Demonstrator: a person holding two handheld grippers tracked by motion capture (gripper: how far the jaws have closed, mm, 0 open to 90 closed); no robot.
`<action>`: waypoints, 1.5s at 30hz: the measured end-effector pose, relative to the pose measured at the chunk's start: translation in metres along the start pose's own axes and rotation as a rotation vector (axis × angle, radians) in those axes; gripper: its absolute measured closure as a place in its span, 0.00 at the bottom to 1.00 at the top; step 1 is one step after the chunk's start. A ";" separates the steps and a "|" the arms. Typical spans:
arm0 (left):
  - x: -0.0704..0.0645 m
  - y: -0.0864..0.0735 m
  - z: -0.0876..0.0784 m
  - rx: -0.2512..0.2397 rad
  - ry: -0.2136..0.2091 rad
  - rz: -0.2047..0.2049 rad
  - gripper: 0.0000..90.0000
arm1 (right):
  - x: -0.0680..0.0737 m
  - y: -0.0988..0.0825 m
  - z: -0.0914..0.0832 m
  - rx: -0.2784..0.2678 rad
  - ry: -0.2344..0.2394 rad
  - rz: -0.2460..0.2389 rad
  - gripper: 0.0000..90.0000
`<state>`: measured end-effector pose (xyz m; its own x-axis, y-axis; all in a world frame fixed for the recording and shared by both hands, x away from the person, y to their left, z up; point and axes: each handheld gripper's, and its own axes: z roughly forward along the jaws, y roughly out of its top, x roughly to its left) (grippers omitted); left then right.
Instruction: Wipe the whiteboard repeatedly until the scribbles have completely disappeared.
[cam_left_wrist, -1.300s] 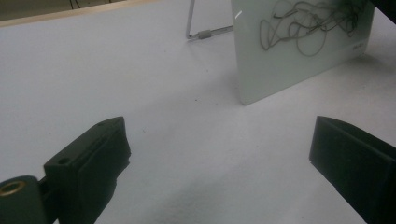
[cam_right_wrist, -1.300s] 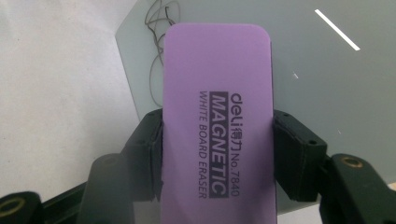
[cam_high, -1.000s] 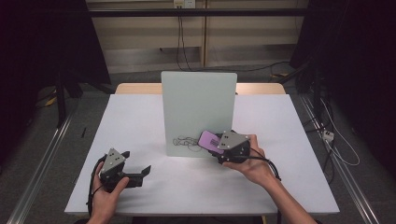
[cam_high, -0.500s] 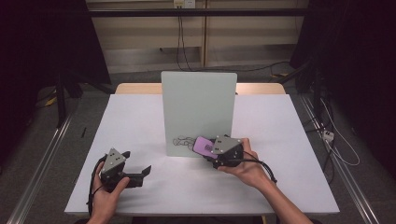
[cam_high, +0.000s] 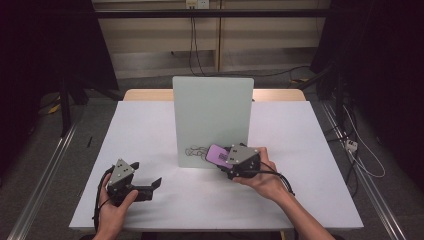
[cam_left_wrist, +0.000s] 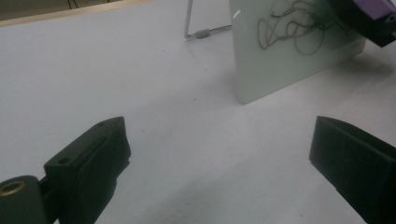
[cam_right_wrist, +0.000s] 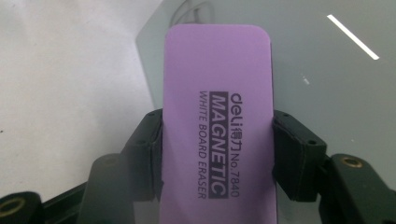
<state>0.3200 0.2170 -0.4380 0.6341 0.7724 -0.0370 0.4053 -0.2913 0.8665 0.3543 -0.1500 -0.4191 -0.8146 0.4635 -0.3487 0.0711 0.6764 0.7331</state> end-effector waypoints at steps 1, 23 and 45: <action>0.000 0.000 0.000 0.000 0.000 -0.001 0.05 | -0.003 0.001 -0.003 -0.006 -0.009 0.004 0.46; -0.001 0.000 0.000 0.002 -0.004 0.006 0.05 | -0.011 -0.002 -0.016 -0.032 -0.068 0.025 0.46; -0.001 0.000 0.001 0.006 -0.008 0.006 0.05 | 0.007 -0.002 0.009 -0.016 -0.003 0.005 0.46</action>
<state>0.3202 0.2155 -0.4381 0.6418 0.7660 -0.0360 0.4056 -0.2993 0.8637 0.3536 -0.1428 -0.4283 -0.8123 0.4690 -0.3466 0.0659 0.6644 0.7445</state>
